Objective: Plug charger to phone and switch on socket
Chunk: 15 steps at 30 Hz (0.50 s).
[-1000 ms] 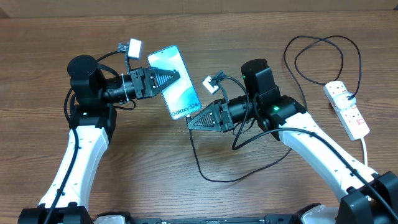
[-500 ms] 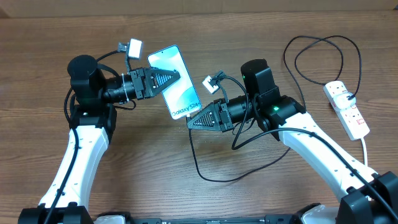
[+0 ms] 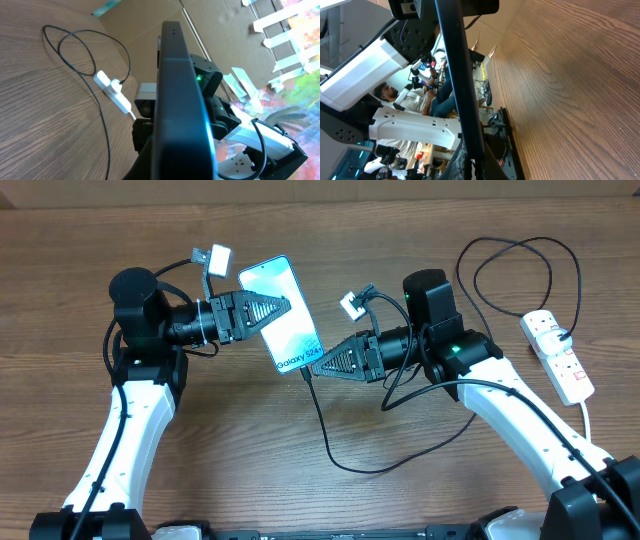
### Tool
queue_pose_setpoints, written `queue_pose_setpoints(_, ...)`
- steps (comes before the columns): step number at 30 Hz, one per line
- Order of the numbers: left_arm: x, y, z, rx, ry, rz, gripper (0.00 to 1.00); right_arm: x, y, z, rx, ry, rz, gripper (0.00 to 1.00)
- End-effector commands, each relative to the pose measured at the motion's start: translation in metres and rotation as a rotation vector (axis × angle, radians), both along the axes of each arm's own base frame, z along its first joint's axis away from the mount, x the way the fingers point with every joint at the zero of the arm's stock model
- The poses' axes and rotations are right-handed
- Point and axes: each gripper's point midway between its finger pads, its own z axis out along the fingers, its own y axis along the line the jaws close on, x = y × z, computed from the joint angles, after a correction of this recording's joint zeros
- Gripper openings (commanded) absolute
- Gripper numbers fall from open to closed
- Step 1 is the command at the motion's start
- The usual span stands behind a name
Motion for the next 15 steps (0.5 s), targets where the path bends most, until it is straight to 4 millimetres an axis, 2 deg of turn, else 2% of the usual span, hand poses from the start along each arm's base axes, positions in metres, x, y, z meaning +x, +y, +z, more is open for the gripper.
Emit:
queue_pose_setpoints(1,-0.032,-0.015,0.011,-0.017,-0.02,-0.186,0.04,0.014,-0.001,-0.004,-0.033,-0.044,-0.062,0.04)
queue_pose_setpoints(6,-0.027,-0.014,0.011,-0.012,-0.032,-0.152,0.04,0.014,-0.002,-0.004,-0.035,-0.043,-0.063,0.07)
queue_pose_setpoints(8,-0.017,-0.011,0.01,-0.004,-0.047,-0.098,0.04,0.012,-0.003,-0.007,-0.043,-0.037,-0.059,0.17)
queue_pose_setpoints(11,-0.004,-0.008,0.009,0.005,-0.051,-0.022,0.04,0.004,-0.005,-0.016,-0.071,-0.009,-0.043,0.41)
queue_pose_setpoints(13,-0.001,-0.007,0.009,0.011,-0.066,-0.001,0.04,-0.004,-0.005,-0.021,-0.087,-0.006,-0.021,0.49)
queue_pose_setpoints(15,0.001,-0.007,0.008,0.015,-0.079,0.007,0.04,-0.011,-0.005,-0.026,-0.099,-0.007,-0.001,0.5)
